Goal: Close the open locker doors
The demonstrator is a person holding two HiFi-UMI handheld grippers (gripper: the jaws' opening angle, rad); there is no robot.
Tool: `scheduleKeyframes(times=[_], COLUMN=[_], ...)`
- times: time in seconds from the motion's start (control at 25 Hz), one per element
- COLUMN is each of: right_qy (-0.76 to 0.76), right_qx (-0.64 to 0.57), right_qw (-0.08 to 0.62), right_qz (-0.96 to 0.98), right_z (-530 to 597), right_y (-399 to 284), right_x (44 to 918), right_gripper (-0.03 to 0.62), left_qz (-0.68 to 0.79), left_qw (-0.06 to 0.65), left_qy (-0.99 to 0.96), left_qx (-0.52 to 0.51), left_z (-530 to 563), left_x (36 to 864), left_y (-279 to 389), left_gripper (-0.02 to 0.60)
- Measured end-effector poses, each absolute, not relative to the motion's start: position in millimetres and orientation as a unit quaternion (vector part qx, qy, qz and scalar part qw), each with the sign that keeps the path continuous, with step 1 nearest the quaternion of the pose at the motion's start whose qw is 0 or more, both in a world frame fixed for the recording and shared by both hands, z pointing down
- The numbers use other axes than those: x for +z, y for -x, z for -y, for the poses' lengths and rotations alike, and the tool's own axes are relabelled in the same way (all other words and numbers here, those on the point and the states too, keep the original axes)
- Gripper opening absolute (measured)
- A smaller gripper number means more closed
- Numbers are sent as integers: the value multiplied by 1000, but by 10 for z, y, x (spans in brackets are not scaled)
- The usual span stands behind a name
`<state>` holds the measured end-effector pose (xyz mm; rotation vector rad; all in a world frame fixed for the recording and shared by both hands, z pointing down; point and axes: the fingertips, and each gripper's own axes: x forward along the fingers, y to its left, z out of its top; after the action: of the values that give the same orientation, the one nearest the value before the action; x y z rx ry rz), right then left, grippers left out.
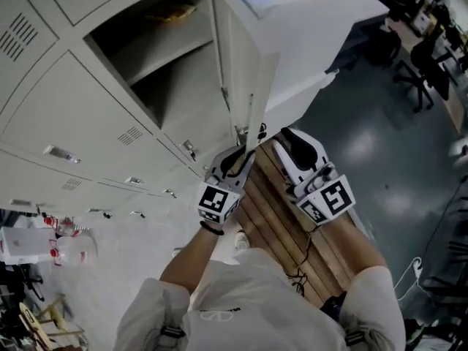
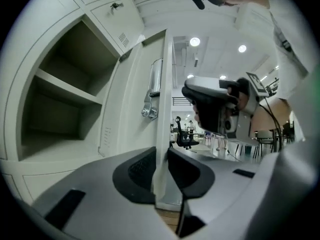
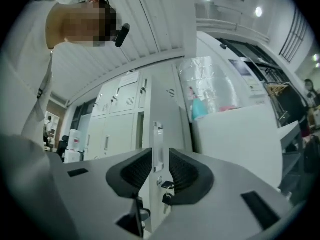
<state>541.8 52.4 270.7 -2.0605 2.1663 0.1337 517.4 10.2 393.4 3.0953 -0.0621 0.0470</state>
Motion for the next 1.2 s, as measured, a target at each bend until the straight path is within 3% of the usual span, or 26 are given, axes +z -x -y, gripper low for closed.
scheduleKeyframes(times=[0.24,0.84,1.2], right_qy=[612,549,556], right_qx=[50,65,75], right_qw=[48,53,58], right_qz=[-788,-832,-826], right_z=[171,1265,1887], right_y=[-4710,-4028,-3884], right_x=[2626,2491,2482], right_gripper=[175,120,114], left_qz=[15,121,207], left_qw=[5,-22,-42], left_qy=[-1000,-992,-977], left_qx=[6,4,-13], left_z=[266,1277,1784], left_x=[3925,3896,3683], left_y=[-4671,-3881,-3693], left_gripper=[78,80,12])
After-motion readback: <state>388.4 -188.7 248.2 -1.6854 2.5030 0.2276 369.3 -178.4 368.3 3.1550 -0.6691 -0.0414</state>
